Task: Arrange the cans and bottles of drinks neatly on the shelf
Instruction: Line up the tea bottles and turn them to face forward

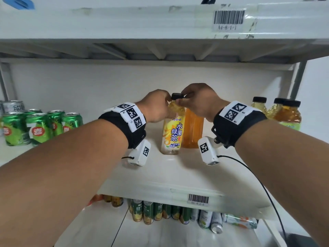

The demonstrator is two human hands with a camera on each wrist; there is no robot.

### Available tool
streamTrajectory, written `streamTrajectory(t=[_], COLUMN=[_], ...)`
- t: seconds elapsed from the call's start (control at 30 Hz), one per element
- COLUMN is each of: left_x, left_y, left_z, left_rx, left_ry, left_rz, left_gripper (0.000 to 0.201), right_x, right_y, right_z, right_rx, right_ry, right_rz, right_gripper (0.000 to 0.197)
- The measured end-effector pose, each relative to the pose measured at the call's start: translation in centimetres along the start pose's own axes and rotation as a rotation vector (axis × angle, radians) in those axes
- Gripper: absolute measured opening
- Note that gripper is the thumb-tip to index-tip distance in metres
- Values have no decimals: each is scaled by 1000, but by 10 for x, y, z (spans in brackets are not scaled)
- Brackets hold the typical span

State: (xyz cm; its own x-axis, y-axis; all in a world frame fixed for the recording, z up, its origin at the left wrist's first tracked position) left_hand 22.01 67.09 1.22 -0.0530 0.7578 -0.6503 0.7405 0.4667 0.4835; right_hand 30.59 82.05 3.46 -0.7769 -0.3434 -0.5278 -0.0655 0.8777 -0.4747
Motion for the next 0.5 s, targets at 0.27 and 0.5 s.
streamTrajectory(t=[0.27,0.5], left_x=[5,42], left_y=[32,87], left_z=[-5,-17], left_rx=[22,59], left_ry=[-48,-36], left_rz=[126,146], left_gripper=[34,45], right_x=[-17,-70], right_y=[12,40], right_z=[2,-11], right_rx=[71,-30], right_ry=[-28,-45], right_rz=[-122,53], right_gripper=[43,31])
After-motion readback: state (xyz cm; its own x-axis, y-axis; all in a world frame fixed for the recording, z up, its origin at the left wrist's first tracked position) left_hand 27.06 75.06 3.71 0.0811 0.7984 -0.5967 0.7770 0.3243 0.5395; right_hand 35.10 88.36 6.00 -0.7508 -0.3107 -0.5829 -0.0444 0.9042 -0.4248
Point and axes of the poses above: each hand's wrist, its own z-axis away from the middle knuckle, its own x-axis out of the palm, y = z × x, the point moved 4 cm from there along -z, towards the middle knuckle, and after that the axes turned 10 degrees about y, right-handed, at the moved point
